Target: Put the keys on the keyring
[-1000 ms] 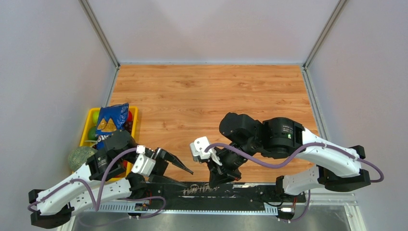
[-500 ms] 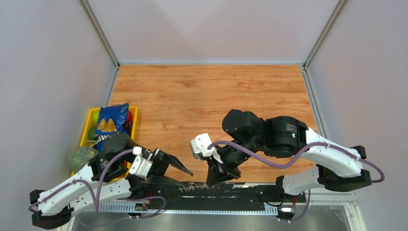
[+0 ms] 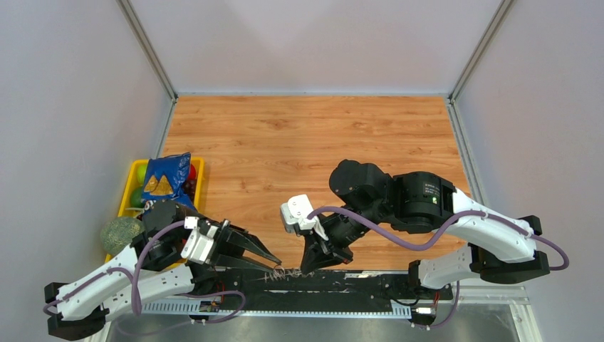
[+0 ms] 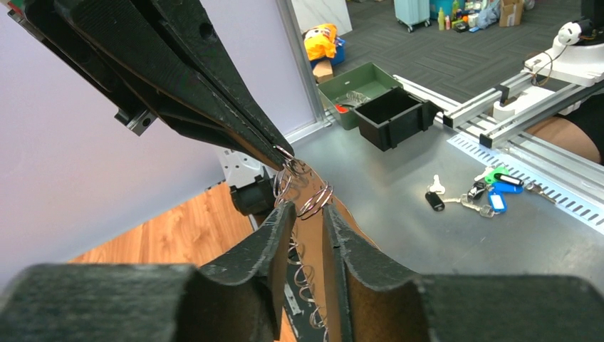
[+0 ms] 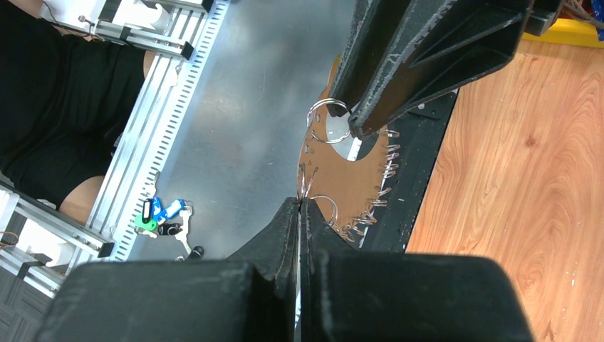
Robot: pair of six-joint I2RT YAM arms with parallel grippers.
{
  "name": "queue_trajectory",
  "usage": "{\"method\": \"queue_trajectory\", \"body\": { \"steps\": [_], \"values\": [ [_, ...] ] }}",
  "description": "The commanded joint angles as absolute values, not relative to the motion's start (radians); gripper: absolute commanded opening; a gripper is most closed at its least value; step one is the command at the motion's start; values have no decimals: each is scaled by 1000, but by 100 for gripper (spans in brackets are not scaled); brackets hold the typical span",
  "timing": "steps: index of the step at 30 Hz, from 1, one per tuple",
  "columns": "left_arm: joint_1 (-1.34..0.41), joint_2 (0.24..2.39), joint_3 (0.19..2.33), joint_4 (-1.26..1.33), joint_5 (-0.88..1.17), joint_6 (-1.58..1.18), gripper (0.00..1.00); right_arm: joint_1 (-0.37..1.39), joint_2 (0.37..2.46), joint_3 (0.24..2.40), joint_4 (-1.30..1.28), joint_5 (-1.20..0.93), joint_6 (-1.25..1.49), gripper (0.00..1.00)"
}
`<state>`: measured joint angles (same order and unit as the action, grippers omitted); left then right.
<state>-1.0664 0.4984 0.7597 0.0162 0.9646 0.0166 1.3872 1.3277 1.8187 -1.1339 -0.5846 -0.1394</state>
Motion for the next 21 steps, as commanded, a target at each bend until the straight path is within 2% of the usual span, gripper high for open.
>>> {"method": "queue_trajectory", "body": {
  "steps": [1, 5, 9, 12, 18, 21],
  "values": [
    [-1066, 503, 758, 76, 997, 5, 25, 1392, 1309, 1834, -1048, -593, -129, 0],
    [-1066, 511, 758, 77, 1006, 6, 17, 1392, 1304, 1827, -1040, -591, -126, 0],
    [-1066, 517, 762, 78, 1009, 6, 13, 1393, 1304, 1825, -1035, -588, -126, 0],
    [-1067, 520, 766, 83, 1014, -5, 3, 1391, 1303, 1820, -1032, -583, -124, 0],
    [-1066, 507, 760, 112, 951, -41, 0, 1391, 1252, 1753, -977, -541, -94, 1],
    [-1066, 492, 734, 166, 899, -82, 0, 1391, 1193, 1688, -913, -494, -60, 16]
  ]
}}
